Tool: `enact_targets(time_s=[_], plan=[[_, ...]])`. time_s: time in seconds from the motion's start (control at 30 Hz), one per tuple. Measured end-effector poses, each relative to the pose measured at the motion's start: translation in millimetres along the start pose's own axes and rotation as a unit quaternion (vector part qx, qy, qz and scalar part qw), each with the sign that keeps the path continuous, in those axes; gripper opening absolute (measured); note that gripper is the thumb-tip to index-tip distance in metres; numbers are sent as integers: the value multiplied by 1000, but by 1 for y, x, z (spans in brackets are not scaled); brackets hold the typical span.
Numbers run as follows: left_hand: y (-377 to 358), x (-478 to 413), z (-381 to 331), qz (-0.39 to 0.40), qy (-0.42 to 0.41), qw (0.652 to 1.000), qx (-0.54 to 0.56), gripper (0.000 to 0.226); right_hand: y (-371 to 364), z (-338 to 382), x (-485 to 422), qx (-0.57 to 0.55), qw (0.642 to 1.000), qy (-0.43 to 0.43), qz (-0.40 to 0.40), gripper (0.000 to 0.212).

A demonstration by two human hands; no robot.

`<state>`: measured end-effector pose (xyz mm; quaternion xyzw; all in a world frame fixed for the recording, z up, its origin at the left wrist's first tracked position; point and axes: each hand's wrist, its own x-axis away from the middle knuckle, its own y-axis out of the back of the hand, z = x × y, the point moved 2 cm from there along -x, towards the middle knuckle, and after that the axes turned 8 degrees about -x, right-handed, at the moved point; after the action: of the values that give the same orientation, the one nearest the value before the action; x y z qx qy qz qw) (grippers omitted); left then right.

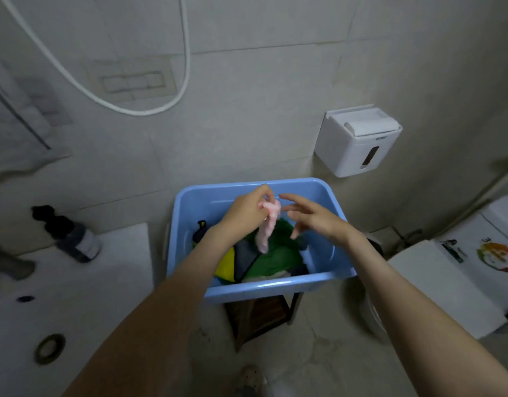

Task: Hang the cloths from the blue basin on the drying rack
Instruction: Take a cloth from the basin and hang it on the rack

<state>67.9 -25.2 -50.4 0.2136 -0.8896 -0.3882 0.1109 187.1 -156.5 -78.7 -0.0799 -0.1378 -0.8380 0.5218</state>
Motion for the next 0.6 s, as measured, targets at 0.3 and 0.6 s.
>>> enact_targets(time_s=[0.3,0.6], plan=[[31,57,-10,-74,-32,995,61,35,-46,16,28,43,995,84,-44,4],[36,68,-24,16,-91,995,49,30,-55,28,98,19,972,100,-211,20]])
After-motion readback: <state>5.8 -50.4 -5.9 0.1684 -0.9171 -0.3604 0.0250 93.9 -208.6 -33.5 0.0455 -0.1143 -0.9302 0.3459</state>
